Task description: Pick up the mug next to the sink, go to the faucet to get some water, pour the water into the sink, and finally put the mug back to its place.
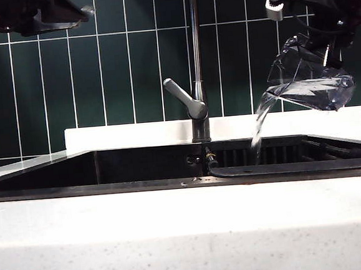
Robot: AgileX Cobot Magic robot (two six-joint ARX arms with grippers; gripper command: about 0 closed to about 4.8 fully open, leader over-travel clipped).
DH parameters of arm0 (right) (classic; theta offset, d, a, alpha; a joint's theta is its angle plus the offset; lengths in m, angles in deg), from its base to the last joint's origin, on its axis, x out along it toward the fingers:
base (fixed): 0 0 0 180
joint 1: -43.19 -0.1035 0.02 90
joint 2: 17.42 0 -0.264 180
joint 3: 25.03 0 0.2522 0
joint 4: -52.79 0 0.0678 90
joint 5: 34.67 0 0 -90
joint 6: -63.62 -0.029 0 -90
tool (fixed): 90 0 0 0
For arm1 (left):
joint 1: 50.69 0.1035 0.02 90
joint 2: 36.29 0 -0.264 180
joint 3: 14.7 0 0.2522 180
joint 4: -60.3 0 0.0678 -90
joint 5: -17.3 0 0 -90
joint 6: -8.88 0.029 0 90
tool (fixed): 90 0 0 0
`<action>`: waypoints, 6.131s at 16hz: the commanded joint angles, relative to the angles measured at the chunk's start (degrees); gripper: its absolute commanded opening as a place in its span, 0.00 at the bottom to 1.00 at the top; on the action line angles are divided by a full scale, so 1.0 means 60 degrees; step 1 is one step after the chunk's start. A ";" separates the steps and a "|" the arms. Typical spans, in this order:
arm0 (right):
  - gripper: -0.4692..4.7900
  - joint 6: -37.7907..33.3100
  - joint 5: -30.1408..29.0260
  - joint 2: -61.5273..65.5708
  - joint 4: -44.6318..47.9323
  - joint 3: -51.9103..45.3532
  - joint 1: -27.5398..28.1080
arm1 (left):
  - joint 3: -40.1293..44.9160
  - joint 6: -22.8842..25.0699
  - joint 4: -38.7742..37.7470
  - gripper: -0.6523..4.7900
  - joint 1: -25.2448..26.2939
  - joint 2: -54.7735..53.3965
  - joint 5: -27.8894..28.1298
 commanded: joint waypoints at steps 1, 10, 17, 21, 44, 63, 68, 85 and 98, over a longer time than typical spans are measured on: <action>0.07 0.0958 -0.0007 -0.0098 0.0339 0.0317 -0.0066 | -0.0018 -0.0058 -0.0033 0.38 -0.0004 0.0055 -0.1938; 0.08 0.4958 0.0583 -0.0109 0.0499 0.0324 -0.0503 | -0.0018 -0.0058 -0.0550 0.37 -0.0004 0.0051 -0.3326; 0.08 0.6881 0.1421 -0.0106 0.1089 0.0331 -0.1249 | -0.0018 -0.0098 -0.0561 0.37 -0.0004 0.0051 -0.3515; 0.08 0.6838 0.1497 -0.0109 0.1093 0.0331 -0.1311 | -0.0018 -0.0131 -0.0554 0.34 -0.0004 0.0051 -0.3585; 0.08 -1.1027 0.0576 -0.0153 0.1993 0.0189 -0.1304 | -0.0018 -0.0474 -0.0382 0.34 -0.0120 0.0051 -0.3898; 0.08 -1.1744 -0.0769 -0.0656 0.2823 -0.1752 0.2987 | -0.0015 0.0448 -0.0277 0.33 -0.1282 -0.0310 -0.3377; 0.08 -1.1610 -0.1679 0.0783 0.4007 -0.1749 0.3756 | -0.0018 0.0444 -0.0160 0.33 -0.1508 -0.0484 -0.3293; 0.08 -1.1060 -0.3300 0.3563 0.6262 -0.1290 0.4750 | -0.0022 0.0226 0.0302 0.32 -0.1508 -0.0484 -0.3399; 0.08 -1.0907 -0.3333 0.4073 0.6382 -0.1239 0.4717 | -0.0018 0.0230 0.0368 0.32 -0.1508 -0.0488 -0.3395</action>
